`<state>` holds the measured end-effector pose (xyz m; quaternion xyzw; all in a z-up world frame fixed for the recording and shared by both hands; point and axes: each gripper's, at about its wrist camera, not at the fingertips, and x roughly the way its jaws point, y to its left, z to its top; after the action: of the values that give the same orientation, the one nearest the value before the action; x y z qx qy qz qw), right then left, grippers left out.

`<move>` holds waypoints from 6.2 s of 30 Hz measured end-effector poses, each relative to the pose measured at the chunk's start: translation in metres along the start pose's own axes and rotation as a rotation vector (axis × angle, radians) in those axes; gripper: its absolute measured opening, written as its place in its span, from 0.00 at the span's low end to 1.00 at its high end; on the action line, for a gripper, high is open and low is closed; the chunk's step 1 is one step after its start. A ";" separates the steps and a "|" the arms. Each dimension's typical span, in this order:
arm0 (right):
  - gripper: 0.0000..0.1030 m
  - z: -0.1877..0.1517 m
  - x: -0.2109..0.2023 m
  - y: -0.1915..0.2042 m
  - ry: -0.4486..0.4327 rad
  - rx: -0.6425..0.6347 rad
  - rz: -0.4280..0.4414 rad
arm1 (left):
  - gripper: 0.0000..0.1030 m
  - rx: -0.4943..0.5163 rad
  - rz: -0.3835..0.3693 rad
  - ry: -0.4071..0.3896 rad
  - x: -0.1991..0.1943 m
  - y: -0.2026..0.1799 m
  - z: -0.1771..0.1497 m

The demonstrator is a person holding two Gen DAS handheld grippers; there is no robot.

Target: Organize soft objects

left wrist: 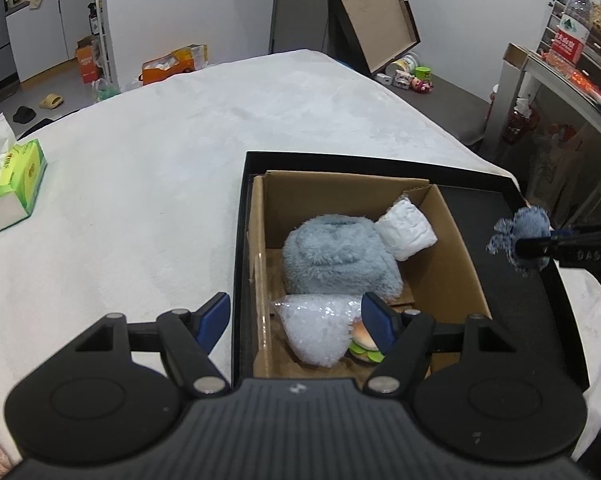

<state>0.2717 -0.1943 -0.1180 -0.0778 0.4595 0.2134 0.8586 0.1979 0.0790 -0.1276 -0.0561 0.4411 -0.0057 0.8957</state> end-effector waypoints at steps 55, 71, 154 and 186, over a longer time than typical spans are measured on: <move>0.28 -0.026 -0.014 0.132 0.052 -0.153 0.138 | 0.16 -0.044 -0.111 0.047 -0.008 0.034 -0.050; 0.86 -0.028 -0.059 0.086 -0.035 -0.041 0.048 | 0.17 -0.020 -0.050 0.134 -0.004 0.028 -0.039; 1.00 -0.130 -0.270 0.084 -0.333 0.196 -0.046 | 0.99 0.025 0.003 -0.226 -0.284 -0.069 -0.084; 1.00 -0.138 -0.269 0.088 -0.326 0.200 -0.027 | 0.99 0.009 -0.001 -0.200 -0.276 -0.063 -0.096</move>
<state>-0.0022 -0.2401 0.0308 0.0374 0.3323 0.1649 0.9279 -0.0434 0.0239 0.0389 -0.0525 0.3495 -0.0025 0.9355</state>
